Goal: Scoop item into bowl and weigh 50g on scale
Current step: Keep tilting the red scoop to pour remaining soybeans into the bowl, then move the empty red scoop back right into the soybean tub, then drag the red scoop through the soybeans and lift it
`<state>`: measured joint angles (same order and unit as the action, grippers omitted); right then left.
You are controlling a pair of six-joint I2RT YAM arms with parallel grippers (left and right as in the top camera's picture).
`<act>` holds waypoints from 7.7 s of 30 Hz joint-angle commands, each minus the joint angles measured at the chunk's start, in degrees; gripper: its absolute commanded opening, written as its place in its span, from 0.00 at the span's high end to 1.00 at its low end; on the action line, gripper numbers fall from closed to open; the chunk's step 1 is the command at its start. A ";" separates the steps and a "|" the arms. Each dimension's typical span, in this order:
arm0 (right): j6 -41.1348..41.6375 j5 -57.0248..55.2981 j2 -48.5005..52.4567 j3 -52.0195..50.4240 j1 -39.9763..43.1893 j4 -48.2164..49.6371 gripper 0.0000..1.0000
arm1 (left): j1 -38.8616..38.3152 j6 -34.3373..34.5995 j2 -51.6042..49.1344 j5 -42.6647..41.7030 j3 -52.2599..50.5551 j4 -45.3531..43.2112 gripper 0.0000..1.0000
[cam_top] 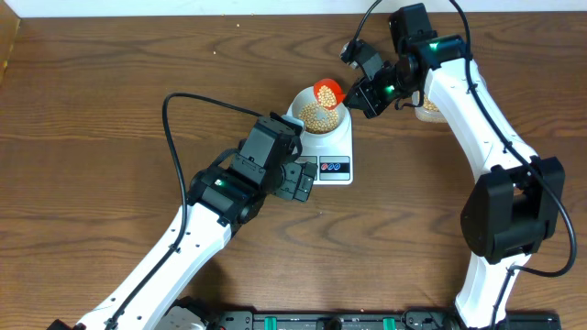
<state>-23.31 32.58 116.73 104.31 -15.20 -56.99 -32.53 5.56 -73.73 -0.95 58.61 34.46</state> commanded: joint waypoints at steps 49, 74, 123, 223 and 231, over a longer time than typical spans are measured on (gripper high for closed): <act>-12.11 -2.67 -1.53 1.44 -2.43 0.24 0.99 | -0.02 -0.57 0.02 0.13 0.24 -0.02 0.00; -14.71 -3.78 -1.53 1.44 -2.43 0.44 0.99 | -0.02 -0.55 0.02 0.13 0.24 -0.02 0.00; -33.90 -4.02 -1.53 1.44 -2.43 1.05 0.99 | -0.02 -0.55 0.02 0.13 0.26 -0.02 0.00; 8.55 -10.21 1.57 -5.86 27.69 -4.09 0.99 | -0.02 -0.55 0.02 0.13 0.26 -0.02 0.00; 8.52 -3.91 1.57 -5.86 28.72 -3.41 0.99 | -0.02 -0.55 0.02 0.13 0.24 -0.02 0.00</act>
<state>-15.53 23.33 117.75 98.78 12.97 -60.53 -32.53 5.56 -73.73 -0.95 58.61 34.46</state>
